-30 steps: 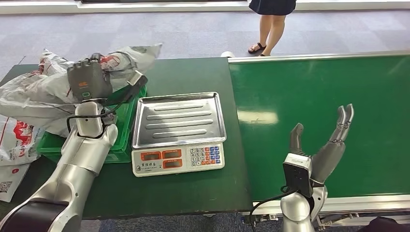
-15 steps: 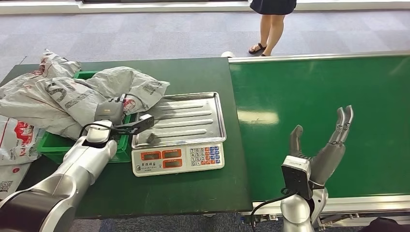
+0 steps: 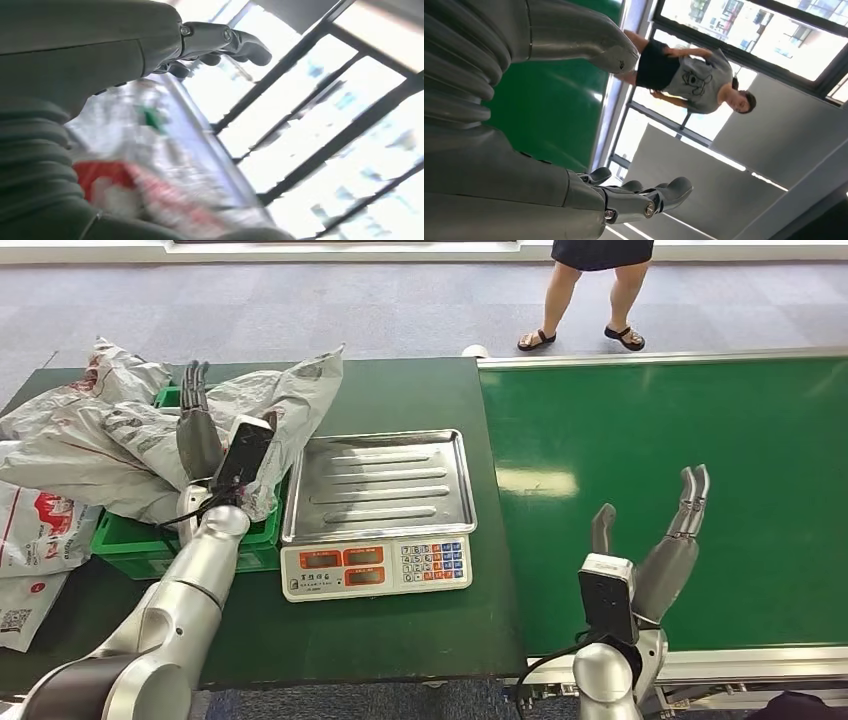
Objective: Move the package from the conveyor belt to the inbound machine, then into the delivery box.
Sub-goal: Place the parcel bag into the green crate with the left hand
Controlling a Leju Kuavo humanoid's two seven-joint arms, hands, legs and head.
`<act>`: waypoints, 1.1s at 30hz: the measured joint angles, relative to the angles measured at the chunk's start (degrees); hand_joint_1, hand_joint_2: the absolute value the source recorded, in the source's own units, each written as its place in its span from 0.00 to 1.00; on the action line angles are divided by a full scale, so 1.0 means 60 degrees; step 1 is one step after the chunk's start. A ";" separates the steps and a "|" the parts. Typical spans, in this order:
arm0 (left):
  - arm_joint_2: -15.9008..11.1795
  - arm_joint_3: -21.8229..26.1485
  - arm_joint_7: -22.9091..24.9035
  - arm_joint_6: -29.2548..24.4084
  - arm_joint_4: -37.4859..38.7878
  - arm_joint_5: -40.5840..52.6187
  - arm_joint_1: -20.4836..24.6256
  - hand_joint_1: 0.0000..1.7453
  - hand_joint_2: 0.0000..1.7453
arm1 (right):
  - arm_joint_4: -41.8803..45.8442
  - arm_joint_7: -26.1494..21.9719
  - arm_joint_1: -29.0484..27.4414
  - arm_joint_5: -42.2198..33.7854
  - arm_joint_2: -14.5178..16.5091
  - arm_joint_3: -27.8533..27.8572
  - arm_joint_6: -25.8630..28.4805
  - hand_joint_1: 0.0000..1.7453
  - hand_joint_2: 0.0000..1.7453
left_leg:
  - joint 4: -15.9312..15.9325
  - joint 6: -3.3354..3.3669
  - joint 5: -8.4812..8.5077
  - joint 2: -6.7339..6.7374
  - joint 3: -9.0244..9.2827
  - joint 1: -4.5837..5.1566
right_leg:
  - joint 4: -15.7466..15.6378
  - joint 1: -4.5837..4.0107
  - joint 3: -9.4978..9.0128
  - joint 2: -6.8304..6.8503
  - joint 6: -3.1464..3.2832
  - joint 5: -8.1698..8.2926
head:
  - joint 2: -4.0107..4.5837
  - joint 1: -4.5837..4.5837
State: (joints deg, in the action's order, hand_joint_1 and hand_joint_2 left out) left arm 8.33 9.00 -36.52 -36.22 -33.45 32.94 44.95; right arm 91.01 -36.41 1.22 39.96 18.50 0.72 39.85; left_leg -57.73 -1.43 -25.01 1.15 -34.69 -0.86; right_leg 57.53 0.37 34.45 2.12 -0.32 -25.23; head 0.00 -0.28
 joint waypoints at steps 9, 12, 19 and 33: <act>0.0754 -0.1323 -0.0669 0.2771 -0.5258 -0.5351 -0.1928 0.00 1.00 | -0.1390 0.0319 0.0449 -0.3672 -0.0190 -0.0938 -0.1111 0.00 1.00 | 0.0004 0.0002 -0.0003 0.0017 -0.0002 -0.0004 | 0.0003 -0.0001 0.0019 -0.0030 0.0002 -0.0003 | 0.0000 0.0001; 0.0751 -0.1919 -0.0654 0.2936 -0.6334 -0.5665 -0.2449 0.00 1.00 | -0.1671 0.0431 0.0660 -0.3739 -0.0281 -0.1096 -0.1217 0.00 1.00 | 0.0004 0.0001 -0.0003 0.0016 -0.0003 -0.0004 | 0.0003 -0.0010 0.0019 -0.0028 0.0003 -0.0004 | 0.0000 0.0000; 0.0738 -0.2508 -0.0628 0.3865 -0.8164 -0.6131 -0.3369 0.00 1.00 | -0.2609 0.1628 0.1455 -0.3879 -0.0629 -0.1233 -0.2869 0.00 1.00 | 0.0004 0.0002 -0.0003 0.0027 -0.0004 -0.0002 | 0.0003 -0.0007 0.0019 -0.0038 0.0001 0.0001 | 0.0000 0.0001; 0.0914 -0.3894 -0.0623 0.6349 -1.0466 -0.6386 -0.5765 0.00 1.00 | -0.7277 0.2553 0.5996 -0.2944 -0.1366 -0.0385 -0.4617 0.00 1.00 | 0.0001 0.0004 0.0010 0.0026 -0.0004 0.0009 | 0.0002 0.0006 0.0031 -0.0051 -0.0013 0.0024 | 0.0000 0.0003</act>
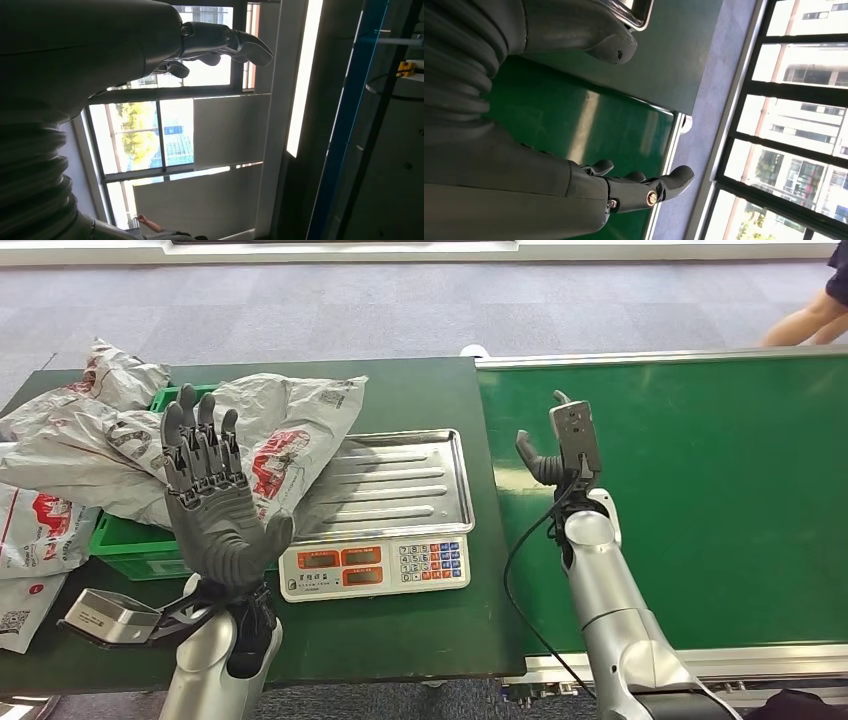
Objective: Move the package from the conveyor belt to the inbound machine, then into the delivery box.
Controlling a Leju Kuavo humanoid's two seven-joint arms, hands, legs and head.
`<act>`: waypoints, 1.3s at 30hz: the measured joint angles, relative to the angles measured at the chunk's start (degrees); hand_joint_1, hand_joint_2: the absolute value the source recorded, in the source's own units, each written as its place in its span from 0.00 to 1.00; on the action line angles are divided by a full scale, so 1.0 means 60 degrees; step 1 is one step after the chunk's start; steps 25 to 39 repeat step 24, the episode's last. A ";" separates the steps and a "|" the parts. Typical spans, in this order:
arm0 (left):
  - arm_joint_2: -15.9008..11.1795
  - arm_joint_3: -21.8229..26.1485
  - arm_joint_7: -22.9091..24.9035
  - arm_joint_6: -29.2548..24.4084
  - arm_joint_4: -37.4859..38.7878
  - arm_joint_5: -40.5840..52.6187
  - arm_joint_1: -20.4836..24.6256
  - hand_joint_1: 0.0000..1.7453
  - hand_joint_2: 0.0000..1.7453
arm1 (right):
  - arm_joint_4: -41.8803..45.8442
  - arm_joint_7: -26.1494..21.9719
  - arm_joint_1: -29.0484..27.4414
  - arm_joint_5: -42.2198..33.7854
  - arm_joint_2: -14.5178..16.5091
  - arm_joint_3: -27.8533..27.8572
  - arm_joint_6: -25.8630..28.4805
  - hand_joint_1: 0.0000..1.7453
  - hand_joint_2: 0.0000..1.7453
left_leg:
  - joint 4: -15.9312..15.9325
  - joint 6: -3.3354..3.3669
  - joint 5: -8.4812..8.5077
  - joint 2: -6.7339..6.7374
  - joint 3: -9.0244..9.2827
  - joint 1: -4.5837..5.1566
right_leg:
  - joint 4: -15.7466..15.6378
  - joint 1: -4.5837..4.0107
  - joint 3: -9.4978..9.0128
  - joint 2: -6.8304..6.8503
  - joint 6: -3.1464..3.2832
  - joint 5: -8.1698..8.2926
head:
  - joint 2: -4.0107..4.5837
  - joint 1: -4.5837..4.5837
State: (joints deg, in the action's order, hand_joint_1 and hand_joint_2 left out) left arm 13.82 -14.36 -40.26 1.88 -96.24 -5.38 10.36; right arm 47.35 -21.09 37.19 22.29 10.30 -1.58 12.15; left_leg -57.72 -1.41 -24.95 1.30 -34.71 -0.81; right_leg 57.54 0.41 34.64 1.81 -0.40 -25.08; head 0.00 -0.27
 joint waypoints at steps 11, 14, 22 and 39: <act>0.0011 -0.0053 0.0006 0.1428 -0.0127 -0.0277 -0.0674 0.00 1.00 | -0.0493 -0.0120 0.0501 0.0571 0.0030 0.0178 -0.0005 0.00 1.00 | 0.0002 -0.0001 -0.0001 -0.0001 -0.0003 0.0000 | 0.0000 -0.0001 0.0001 0.0002 -0.0001 -0.0003 | 0.0000 -0.0003; 0.0015 -0.0051 0.0007 0.1350 -0.0087 -0.0042 -0.0780 0.00 1.00 | 0.0035 -0.0471 0.0073 0.0906 0.0213 0.0180 0.0575 0.00 1.00 | 0.0002 -0.0002 -0.0002 -0.0001 -0.0002 -0.0001 | 0.0000 -0.0002 0.0000 0.0003 0.0000 -0.0004 | 0.0000 -0.0003; 0.0064 0.0032 0.0008 0.0666 0.0016 0.0350 -0.1002 0.00 0.50 | 0.4187 -0.1731 -0.3295 0.0361 0.1073 -0.0500 0.1804 0.00 1.00 | 0.0006 -0.0003 -0.0035 -0.0004 -0.0005 -0.0009 | 0.0000 -0.0012 0.0000 0.0014 0.0016 -0.0042 | 0.0000 -0.0001; 0.0080 0.0078 0.0007 0.0643 0.0028 0.0291 -0.1078 0.00 1.00 | 0.4914 -0.1973 -0.3870 -0.0035 0.1131 -0.0761 0.1872 0.00 1.00 | 0.0006 0.0000 -0.0045 -0.0001 -0.0003 -0.0009 | 0.0000 -0.0012 0.0001 0.0013 0.0018 -0.0049 | 0.0000 0.0000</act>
